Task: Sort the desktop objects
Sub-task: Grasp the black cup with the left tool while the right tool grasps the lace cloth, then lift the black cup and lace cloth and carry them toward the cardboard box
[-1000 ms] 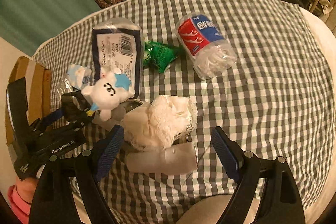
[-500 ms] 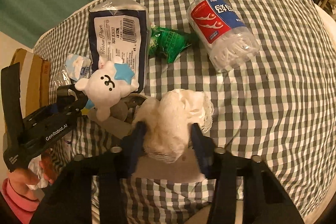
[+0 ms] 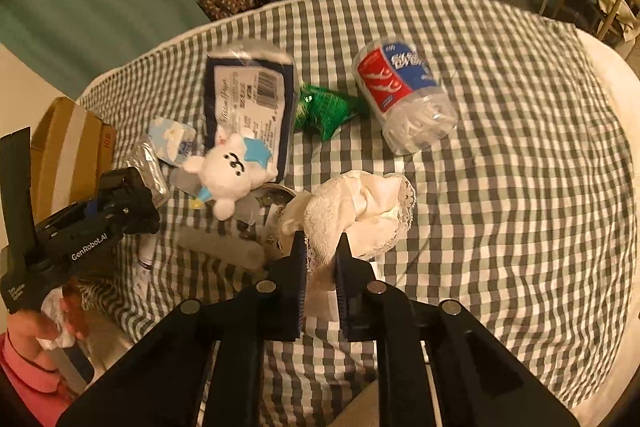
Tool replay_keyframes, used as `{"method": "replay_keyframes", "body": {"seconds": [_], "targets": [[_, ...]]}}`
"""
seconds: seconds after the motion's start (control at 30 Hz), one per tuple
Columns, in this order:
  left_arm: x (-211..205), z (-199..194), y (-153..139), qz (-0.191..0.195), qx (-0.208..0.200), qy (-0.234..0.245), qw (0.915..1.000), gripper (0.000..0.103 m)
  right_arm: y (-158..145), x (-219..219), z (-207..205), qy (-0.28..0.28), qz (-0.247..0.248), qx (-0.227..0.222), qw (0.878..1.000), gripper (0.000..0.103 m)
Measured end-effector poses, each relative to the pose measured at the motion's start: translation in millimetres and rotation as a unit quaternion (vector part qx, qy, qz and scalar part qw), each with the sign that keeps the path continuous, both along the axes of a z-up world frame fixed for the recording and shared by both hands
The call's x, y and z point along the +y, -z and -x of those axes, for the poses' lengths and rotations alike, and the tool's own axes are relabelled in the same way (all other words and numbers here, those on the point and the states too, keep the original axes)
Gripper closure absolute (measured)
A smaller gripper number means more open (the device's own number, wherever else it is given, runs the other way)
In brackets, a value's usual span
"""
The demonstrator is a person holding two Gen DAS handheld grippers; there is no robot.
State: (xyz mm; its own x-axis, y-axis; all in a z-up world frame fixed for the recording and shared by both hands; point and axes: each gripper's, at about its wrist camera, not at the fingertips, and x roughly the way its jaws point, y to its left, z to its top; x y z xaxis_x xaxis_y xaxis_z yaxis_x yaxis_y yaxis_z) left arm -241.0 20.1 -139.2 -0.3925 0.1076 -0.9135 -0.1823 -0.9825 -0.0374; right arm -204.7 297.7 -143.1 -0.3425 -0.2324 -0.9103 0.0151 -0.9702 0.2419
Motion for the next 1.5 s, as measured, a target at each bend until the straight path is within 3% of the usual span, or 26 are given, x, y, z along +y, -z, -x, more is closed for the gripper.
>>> {"method": "replay_keyframes", "body": {"seconds": [0.63,0.7,0.73,0.77,0.87,0.9,0.97,1.0,1.17,1.3,1.5], "targets": [[-10.3,-51.8,-103.4,-0.002,0.09,0.025,0.9957,0.063,-103.7,-30.8,-42.7,-0.037,-0.031,0.094,0.994,0.091],[-12.8,-55.8,-114.6,-0.009,0.101,0.029,0.9945,0.071,-112.0,-36.7,-46.6,-0.042,-0.034,0.103,0.993,0.091],[-13.6,-56.9,-117.7,-0.01,0.102,0.033,0.9942,0.085,-116.1,-38.9,-48.6,-0.044,-0.036,0.107,0.993,0.091],[-13.7,-57.8,-120.2,-0.011,0.104,0.035,0.9939,0.089,-119.5,-41.7,-50.6,-0.047,-0.037,0.11,0.992,0.091],[-18.8,-61.3,-123.5,-0.017,0.102,0.038,0.994,0.084,-126.9,-49.6,-55.6,-0.053,-0.036,0.118,0.991,0.091],[-19.6,-62.1,-121.0,-0.015,0.096,0.039,0.9945,0.08,-127.7,-51.6,-56.8,-0.054,-0.036,0.12,0.991,0.091],[-20.4,-64.8,-114.0,-0.014,0.087,0.045,0.9951,0.044,-127.6,-54.6,-58.1,-0.056,-0.034,0.121,0.99,0.091],[-20.2,-66.8,-107.4,-0.013,0.083,0.048,0.9953,0.039,-126.9,-56.4,-58.4,-0.058,-0.034,0.121,0.99,0.091],[-15.0,-67.6,-63.3,0.003,0.049,0.052,0.9974,0.037,-115.2,-59.9,-57.2,-0.064,-0.032,0.11,0.991,0.091],[-10.8,-58.1,-19.3,0.0,0.007,0.041,0.9991,0.037,-98.9,-59.5,-50.3,-0.064,-0.032,0.094,0.993,0.091],[-2.8,-44.1,23.0,-0.005,-0.032,0.044,0.9985,0.037,-75.8,-47.9,-34.6,-0.055,-0.03,0.07,0.996,0.09]]}}
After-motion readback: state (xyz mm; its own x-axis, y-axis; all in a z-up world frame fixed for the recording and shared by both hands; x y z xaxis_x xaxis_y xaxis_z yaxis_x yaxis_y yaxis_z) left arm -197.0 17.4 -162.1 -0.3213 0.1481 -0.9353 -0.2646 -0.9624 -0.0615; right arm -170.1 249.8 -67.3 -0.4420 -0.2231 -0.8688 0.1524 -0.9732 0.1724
